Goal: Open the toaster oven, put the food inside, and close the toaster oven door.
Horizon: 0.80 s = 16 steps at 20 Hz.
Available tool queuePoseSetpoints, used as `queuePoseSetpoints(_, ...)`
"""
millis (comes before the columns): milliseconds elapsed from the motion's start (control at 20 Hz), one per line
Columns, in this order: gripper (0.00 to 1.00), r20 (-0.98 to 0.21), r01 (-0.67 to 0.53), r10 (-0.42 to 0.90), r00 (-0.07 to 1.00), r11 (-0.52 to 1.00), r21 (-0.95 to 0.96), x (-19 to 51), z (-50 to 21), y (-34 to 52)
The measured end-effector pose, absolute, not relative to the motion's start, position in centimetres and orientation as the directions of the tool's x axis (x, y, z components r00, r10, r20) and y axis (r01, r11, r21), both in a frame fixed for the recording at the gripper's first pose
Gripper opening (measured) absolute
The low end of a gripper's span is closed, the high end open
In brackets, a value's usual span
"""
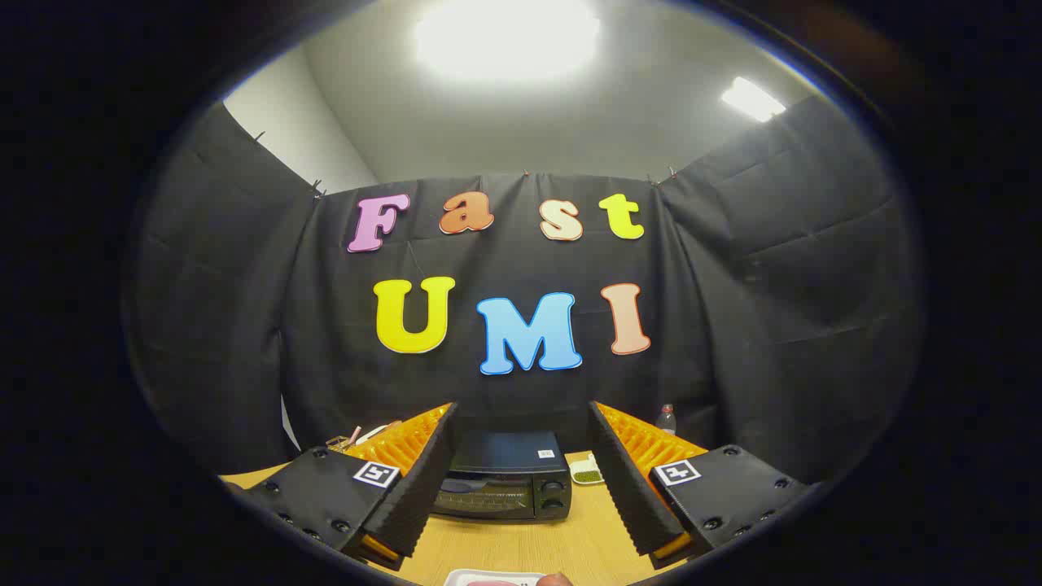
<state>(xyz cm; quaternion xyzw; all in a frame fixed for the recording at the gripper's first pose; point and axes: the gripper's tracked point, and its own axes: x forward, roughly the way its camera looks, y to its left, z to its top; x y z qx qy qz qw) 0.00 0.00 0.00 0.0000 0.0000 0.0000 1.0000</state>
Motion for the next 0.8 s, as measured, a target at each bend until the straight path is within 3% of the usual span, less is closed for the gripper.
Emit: queuePoseSetpoints(800,0.98,-0.053,0.004,-0.002,0.999,0.999,0.044,1.9,-3.2,3.1)
